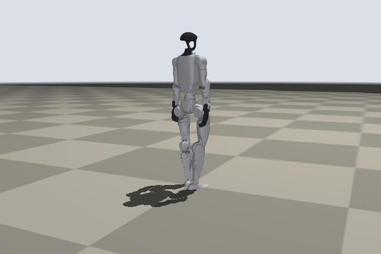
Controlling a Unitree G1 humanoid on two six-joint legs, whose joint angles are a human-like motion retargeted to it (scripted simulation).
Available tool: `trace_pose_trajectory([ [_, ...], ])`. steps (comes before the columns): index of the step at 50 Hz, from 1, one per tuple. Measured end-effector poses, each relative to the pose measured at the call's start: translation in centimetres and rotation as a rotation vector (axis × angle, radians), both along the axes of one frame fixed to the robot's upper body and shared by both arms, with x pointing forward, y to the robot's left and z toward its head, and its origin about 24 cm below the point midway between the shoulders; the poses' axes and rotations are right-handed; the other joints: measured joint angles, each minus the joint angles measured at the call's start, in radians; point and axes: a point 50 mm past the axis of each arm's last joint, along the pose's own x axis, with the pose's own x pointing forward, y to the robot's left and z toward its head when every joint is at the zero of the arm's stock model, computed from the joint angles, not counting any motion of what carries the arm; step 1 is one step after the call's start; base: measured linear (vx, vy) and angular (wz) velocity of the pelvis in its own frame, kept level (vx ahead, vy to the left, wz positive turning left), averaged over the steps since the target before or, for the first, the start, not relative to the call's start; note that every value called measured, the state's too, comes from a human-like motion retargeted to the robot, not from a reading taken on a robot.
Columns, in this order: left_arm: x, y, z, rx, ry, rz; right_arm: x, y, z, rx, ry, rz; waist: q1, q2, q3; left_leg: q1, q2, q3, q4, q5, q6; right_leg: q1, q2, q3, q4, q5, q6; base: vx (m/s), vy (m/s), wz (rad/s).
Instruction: In place motions
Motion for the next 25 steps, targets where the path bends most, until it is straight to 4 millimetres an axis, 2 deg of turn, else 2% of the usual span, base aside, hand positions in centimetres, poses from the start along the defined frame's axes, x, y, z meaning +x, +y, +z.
trace_pose_trajectory([
  [3, -0.1, -0.1, 0.1, -0.009, 0.019, 0.020, 1.0, -0.2, 0.0, 0.002, -0.019, 0.025, -0.059, 0.000, 0.001, -0.007, -0.011, -0.033, 0.003, 0.004, 0.004, -0.009, -0.002, -0.037, -0.003, 0.009, -0.008, -0.03, 0.00, 0.63],
  [14, 0.8, -0.9, -0.1, -0.032, -0.017, -0.002, 5.1, 0.9, -0.4, 0.048, -0.160, 0.070, -0.091, -0.010, 0.028, -0.020, -0.028, -0.056, 0.010, 0.010, 0.014, -0.028, -0.020, -0.054, 0.001, 0.026, -0.006, -0.02, 0.03, 0.07],
  [20, 0.0, -1.5, -0.1, -0.045, 0.001, -0.013, 6.4, 2.1, -0.5, 0.097, -0.209, 0.084, -0.083, -0.023, 0.049, -0.021, -0.034, -0.053, 0.010, 0.009, 0.021, -0.041, -0.028, -0.040, 0.007, 0.041, -0.003, -0.02, 0.05, -0.06],
  [25, -0.8, -1.8, -0.2, -0.018, -0.008, 0.093, 7.2, 2.9, -0.5, 0.134, -0.244, 0.152, -0.092, -0.030, 0.061, -0.029, -0.030, -0.039, 0.002, 0.014, 0.021, -0.063, -0.031, -0.029, 0.017, 0.060, 0.009, -0.02, 0.01, -0.10],
])
